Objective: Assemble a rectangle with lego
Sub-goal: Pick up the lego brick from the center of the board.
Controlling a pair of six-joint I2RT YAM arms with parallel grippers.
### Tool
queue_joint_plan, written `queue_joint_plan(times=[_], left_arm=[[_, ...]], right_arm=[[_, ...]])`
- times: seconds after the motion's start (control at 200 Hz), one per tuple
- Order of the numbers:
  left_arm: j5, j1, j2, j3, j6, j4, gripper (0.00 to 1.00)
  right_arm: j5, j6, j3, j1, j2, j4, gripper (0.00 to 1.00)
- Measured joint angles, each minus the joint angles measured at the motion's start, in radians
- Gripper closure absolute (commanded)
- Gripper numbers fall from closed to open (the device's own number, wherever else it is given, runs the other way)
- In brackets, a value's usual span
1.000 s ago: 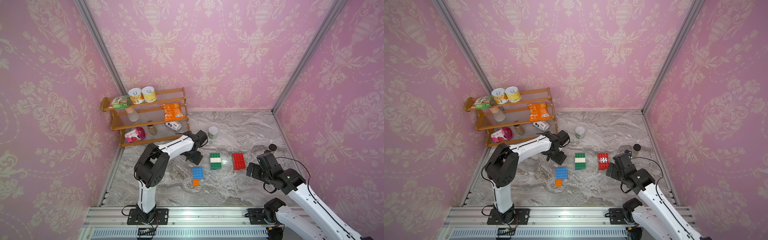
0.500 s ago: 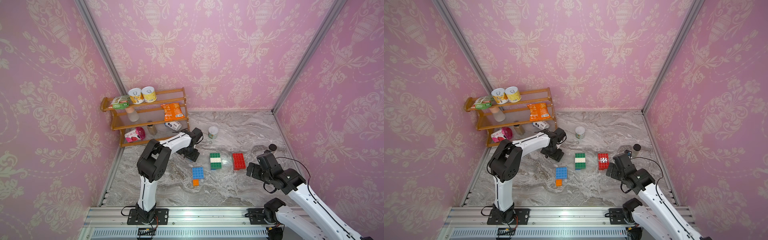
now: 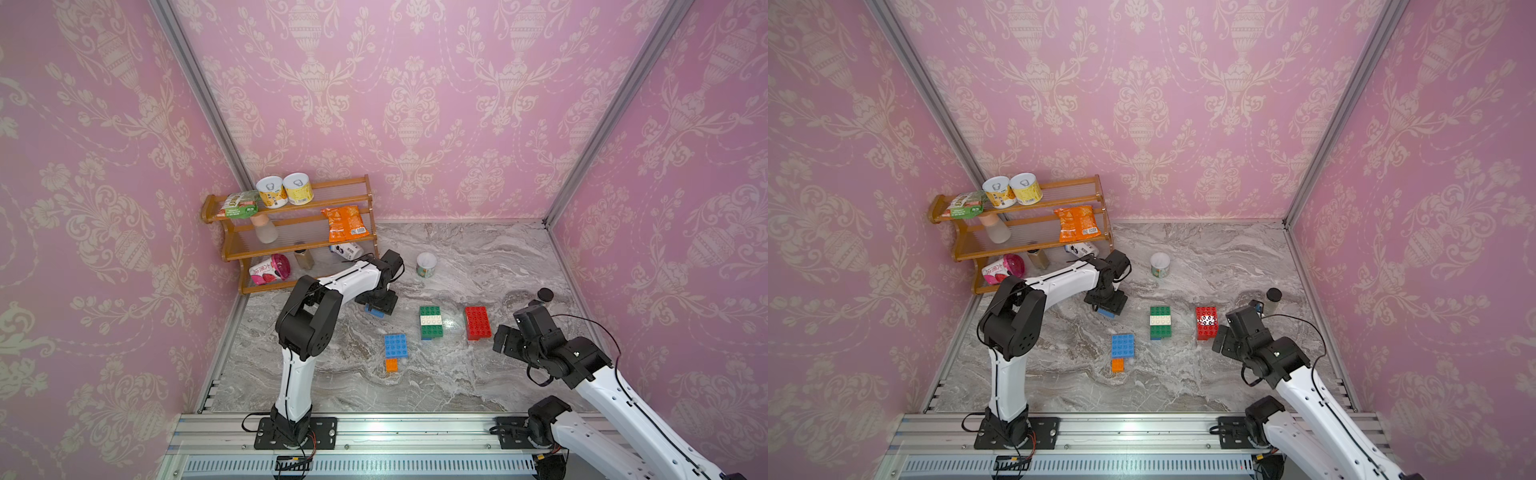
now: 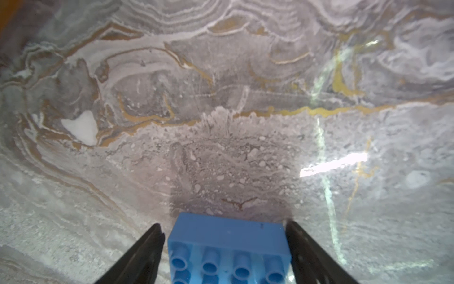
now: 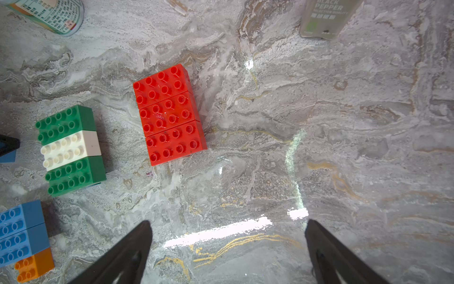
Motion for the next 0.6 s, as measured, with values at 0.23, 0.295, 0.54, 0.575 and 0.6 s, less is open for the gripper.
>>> queue_joint_plan(times=[0.23,0.295,0.54,0.575,0.6], left_arm=[[0.008,0.002,0.001,-0.002,-0.031,0.009,0.29],[0.01,0.002,0.0,-0.005,-0.044,0.014,0.18],[0.03,0.007,-0.022,-0.044,-0.103,0.059,0.2],[0.034,0.007,-0.026,-0.052,-0.11,0.067,0.22],[0.036,0.007,-0.028,-0.056,-0.113,0.071,0.22]], right_arm=[[0.0,0.0,0.0,0.0,0.002,0.0,0.0],[0.0,0.0,0.0,0.0,0.002,0.0,0.0],[0.0,0.0,0.0,0.0,0.002,0.0,0.0],[0.0,0.0,0.0,0.0,0.002,0.0,0.0],[0.0,0.0,0.0,0.0,0.002,0.0,0.0]])
